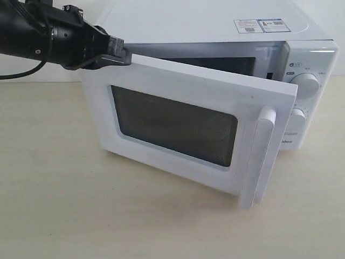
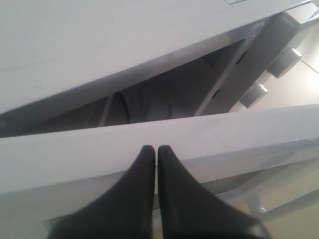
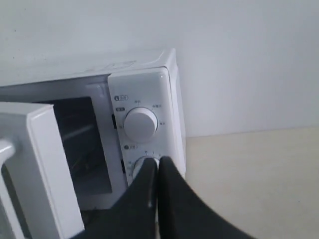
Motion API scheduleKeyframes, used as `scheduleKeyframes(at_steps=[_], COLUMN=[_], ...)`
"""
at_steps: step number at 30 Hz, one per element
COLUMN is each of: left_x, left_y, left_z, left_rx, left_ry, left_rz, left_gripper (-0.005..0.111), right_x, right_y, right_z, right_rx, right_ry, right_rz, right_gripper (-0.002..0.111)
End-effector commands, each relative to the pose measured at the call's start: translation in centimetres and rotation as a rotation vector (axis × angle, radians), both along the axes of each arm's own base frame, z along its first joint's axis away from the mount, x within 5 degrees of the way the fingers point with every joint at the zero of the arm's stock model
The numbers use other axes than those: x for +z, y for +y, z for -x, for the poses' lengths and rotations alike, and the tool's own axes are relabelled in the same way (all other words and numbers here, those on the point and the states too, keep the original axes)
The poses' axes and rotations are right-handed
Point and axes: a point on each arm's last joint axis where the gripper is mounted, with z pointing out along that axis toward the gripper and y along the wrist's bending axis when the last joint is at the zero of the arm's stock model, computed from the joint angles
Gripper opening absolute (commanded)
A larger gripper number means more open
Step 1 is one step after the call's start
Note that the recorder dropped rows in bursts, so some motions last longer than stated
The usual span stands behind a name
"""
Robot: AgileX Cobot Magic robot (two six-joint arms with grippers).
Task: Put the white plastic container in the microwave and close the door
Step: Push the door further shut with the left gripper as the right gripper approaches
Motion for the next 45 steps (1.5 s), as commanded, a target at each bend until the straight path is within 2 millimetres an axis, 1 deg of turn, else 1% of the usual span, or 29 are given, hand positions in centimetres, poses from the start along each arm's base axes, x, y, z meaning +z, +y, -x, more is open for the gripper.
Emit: scheduleKeyframes(at_steps=[1,3,4,5,6,7,8,9,10,11,12,13,15,17,19,23,24,27,28,29,32,33,34,35,36,37,38,40,45], left_x=[2.6,2.9,2.2,1.4,0.2,-0.5,-1.7,-2.2,-2.9,-3.0,-3.2,-3.0,-2.7,-2.5,-2.8,-3.7,-3.7,-3.0,-2.9,-3.1,-3.2,-3.2,-3.2,-3.1,-3.1,-3.1,-3.1,-3.1,-3.1], left_y=[0.4,1.2,1.9,2.3,2.7,2.7,2.8,2.9,2.9,3.0,3.0,3.1,3.0,2.8,2.4,1.3,1.2,0.8,0.7,0.5,0.1,0.1,0.2,0.2,0.3,0.3,0.3,0.3,0.3], left_z=[2.6,3.9,4.7,5.1,5.4,5.6,5.7,5.8,6.0,6.1,6.0,5.7,5.4,5.1,4.6,2.1,1.7,0.2,0.0,-0.6,-1.1,-1.1,-1.2,-1.2,-1.2,-1.2,-1.3,-1.3,-1.3], left_rx=[-0.055,-0.034,-0.013,0.005,0.02,0.022,0.033,0.035,0.037,0.037,0.048,0.075,0.113,0.088,0.058,0.063,0.071,0.087,0.087,0.087,0.074,0.074,0.086,0.09,0.092,0.092,0.094,0.096,0.098], left_ry=[-0.015,-0.002,0.015,0.036,0.069,0.086,0.12,0.132,0.151,0.155,0.149,0.129,0.104,0.053,0.038,0.077,0.069,0.038,0.036,0.038,0.049,0.049,0.04,0.037,0.036,0.036,0.034,0.033,0.031], left_rz=[0.018,-0.004,-0.061,-0.098,-0.133,-0.138,-0.137,-0.14,-0.146,-0.148,-0.149,-0.133,-0.089,-0.078,-0.072,-0.056,-0.056,-0.049,-0.048,-0.049,-0.049,-0.049,-0.05,-0.05,-0.051,-0.051,-0.051,-0.051,-0.051], left_gripper=[0.004,0.004,0.004,0.004,0.004,0.004,0.004,0.004,0.004,0.004,0.004,0.004,0.004,0.004,0.004,0.004,0.004,0.004,0.004,0.004,0.004,0.004,0.004,0.004,0.004,0.004,0.004,0.004,0.004], right_x=[0.8,1.0,1.0,1.0,1.0,1.0,1.0,1.0,1.0,1.7,3.4,4.8,6.8,8.0,8.5,8.3,8.2,8.0,8.1,8.4,8.7,8.6,8.2,8.0,7.5,7.3,7.1,6.9,6.6], right_y=[-0.1,-0.1,-0.1,-0.1,-0.1,-0.1,-0.1,0.0,0.1,0.2,0.5,0.7,0.9,1.2,1.6,3.7,4.2,6.8,7.3,8.3,10.0,10.3,11.0,11.3,11.4,11.2,10.9,11.0,11.3], right_z=[0.1,0.2,0.2,0.2,0.2,0.2,0.2,0.1,0.2,0.3,0.7,1.1,1.8,1.8,1.5,-0.5,-0.9,-2.6,-3.1,-4.0,-6.0,-6.4,-7.5,-8.2,-10.2,-11.1,-12.9,-14.2,-15.0], right_rx=[0.0,0.004,0.005,0.005,0.009,0.012,0.021,0.036,0.062,0.083,0.135,0.177,0.247,0.312,0.367,0.547,0.579,0.696,0.708,0.719,0.721,0.722,0.712,0.699,0.646,0.61,0.544,0.514,0.506], right_ry=[-0.087,-0.107,-0.108,-0.108,-0.108,-0.109,-0.11,-0.109,-0.106,-0.115,-0.141,-0.16,-0.206,-0.198,-0.174,0.01,0.034,0.126,0.139,0.172,0.234,0.248,0.266,0.281,0.297,0.31,0.329,0.354,0.352], right_rz=[-0.087,-0.137,-0.148,-0.153,-0.183,-0.218,-0.285,-0.346,-0.361,-0.327,-0.219,-0.157,-0.133,-0.1,-0.072,-0.009,0.015,0.098,0.112,0.126,0.183,0.192,0.212,0.214,0.193,0.163,0.11,0.099,0.079], right_gripper=[0.0,0.0,0.0,0.0,0.0,0.0,0.0,0.0,0.0,0.0,0.0,0.0,0.0,0.0,0.0,0.0,0.0,0.0,0.0,0.0,0.0,0.0,0.0,0.0,0.0,0.0,0.0,0.0,0.0])
